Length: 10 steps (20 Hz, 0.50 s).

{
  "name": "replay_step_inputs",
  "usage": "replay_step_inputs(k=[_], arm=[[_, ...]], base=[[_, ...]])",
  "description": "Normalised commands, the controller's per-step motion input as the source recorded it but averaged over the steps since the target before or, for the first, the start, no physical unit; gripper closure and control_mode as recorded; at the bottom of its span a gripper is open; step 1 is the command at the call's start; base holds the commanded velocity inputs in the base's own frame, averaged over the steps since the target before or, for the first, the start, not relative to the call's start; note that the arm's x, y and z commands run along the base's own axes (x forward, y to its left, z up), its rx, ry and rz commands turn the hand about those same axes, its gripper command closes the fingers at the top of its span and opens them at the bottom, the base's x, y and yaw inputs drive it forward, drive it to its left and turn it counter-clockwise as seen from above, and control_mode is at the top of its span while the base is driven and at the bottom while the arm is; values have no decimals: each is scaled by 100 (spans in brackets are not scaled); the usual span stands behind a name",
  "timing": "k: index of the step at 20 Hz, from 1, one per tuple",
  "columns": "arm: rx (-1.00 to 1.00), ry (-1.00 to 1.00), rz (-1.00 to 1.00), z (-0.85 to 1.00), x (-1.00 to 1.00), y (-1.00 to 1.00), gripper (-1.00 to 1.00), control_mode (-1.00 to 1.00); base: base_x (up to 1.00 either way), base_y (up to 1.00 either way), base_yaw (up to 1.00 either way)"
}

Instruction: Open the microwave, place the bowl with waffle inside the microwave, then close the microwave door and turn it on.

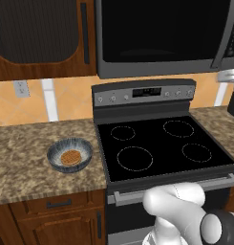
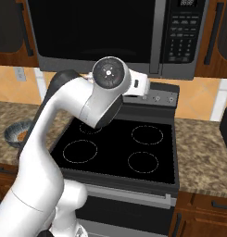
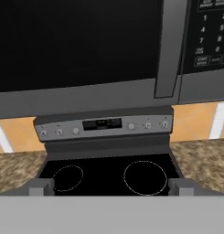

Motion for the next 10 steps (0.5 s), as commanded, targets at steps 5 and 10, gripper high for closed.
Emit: replay_step_inputs(k=[5,10], arm=[[0,0,0,4,6,-13,-100,-100],[0,0,-2,35,45,-43,-100,-100]], base=[[0,0,0],[0,0,0]])
